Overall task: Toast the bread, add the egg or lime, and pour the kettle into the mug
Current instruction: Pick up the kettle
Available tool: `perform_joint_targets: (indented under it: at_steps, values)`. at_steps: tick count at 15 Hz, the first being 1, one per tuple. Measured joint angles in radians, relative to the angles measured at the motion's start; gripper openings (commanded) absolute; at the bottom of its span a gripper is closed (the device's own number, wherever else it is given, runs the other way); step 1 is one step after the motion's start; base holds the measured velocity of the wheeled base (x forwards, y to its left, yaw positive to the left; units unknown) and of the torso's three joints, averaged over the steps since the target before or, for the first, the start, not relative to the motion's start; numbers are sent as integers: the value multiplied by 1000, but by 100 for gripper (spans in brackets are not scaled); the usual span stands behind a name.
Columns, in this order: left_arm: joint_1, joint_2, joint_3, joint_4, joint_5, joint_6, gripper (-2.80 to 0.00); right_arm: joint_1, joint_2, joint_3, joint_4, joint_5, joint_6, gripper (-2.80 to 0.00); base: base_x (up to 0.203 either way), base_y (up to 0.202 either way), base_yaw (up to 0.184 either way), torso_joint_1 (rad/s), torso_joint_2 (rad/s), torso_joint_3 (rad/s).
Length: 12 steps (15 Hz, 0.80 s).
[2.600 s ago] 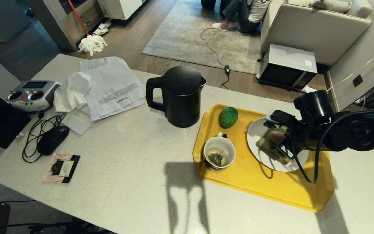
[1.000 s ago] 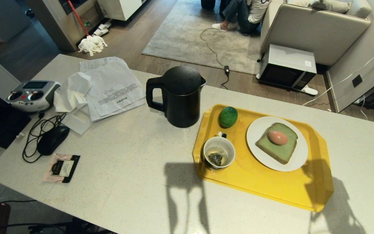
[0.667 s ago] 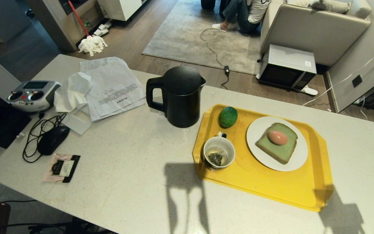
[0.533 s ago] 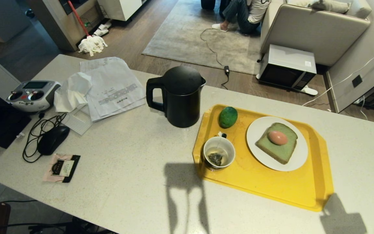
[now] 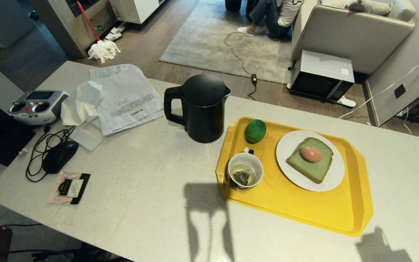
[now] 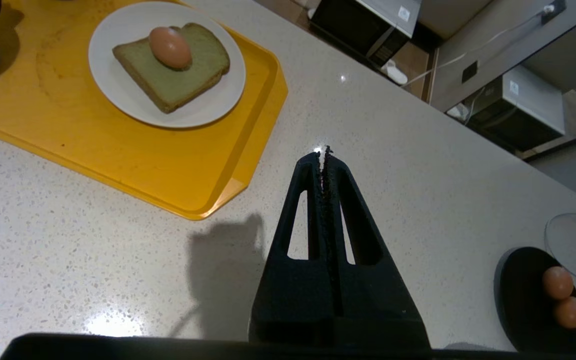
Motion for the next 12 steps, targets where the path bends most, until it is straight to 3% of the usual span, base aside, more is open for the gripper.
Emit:
perform_joint_targets:
  at_steps: [4,12]
  values:
    - [0,0,0,0,0,0,-280,7,-134,32,-32,14,-31,-280,0,0,0,0,0,0]
    - [0,0,0,0,0,0,-280,8,-177,163,-153,31,14,-280,0,0,0,0,0,0]
